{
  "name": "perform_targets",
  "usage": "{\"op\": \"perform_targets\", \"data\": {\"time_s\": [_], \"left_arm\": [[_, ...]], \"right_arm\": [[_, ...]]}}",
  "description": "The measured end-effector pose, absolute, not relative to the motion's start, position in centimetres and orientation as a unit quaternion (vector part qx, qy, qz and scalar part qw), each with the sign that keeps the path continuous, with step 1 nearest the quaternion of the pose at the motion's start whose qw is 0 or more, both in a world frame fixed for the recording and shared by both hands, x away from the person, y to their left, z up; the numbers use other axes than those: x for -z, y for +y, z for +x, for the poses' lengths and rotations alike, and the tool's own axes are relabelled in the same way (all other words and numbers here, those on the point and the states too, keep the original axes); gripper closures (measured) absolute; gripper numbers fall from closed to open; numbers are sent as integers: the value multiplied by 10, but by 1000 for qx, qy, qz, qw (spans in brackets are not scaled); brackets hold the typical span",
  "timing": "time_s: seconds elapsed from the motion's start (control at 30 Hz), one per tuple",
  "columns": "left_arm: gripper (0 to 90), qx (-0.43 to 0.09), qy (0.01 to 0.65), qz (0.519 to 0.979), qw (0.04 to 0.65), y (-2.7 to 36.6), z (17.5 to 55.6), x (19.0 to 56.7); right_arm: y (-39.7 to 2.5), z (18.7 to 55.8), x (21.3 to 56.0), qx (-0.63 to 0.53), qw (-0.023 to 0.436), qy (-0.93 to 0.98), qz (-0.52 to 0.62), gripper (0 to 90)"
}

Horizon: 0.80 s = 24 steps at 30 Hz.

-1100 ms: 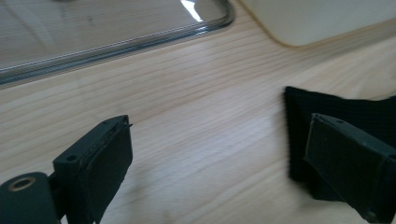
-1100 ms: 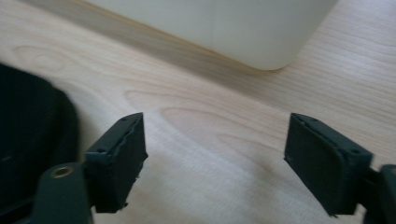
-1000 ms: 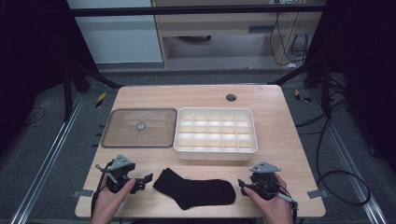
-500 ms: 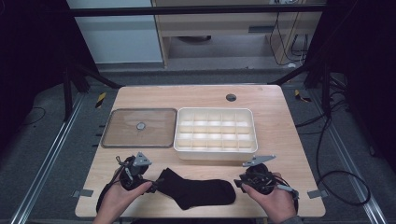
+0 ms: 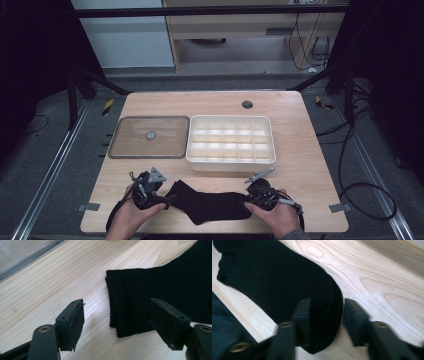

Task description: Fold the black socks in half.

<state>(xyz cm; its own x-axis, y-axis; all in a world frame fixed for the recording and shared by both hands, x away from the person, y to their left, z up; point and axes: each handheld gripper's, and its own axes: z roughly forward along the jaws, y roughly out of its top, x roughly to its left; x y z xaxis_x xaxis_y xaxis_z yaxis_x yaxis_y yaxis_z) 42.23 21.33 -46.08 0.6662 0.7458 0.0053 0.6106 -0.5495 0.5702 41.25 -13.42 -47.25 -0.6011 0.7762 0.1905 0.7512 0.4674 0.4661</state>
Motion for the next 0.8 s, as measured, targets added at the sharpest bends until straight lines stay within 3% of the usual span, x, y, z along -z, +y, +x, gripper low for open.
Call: {"op": "perform_targets", "data": {"time_s": [0.03, 0.07, 0.13, 0.4, 0.8], "left_arm": [[311, -124, 389, 871, 272, 213, 422, 461], [337, -124, 390, 871, 270, 214, 423, 461], [378, -112, 391, 873, 271, 217, 424, 464], [515, -96, 384, 878, 269, 207, 428, 469], [637, -65, 384, 885, 254, 199, 443, 476]], "right_arm": [[-134, 412, 473, -260, 24, 856, 446, 646], [-132, 413, 471, -258, 23, 866, 427, 760], [-130, 411, 470, -255, 32, 872, 417, 800], [-130, 408, 469, -257, 43, 873, 412, 805], [-126, 411, 462, -261, 47, 877, 401, 810]]}}
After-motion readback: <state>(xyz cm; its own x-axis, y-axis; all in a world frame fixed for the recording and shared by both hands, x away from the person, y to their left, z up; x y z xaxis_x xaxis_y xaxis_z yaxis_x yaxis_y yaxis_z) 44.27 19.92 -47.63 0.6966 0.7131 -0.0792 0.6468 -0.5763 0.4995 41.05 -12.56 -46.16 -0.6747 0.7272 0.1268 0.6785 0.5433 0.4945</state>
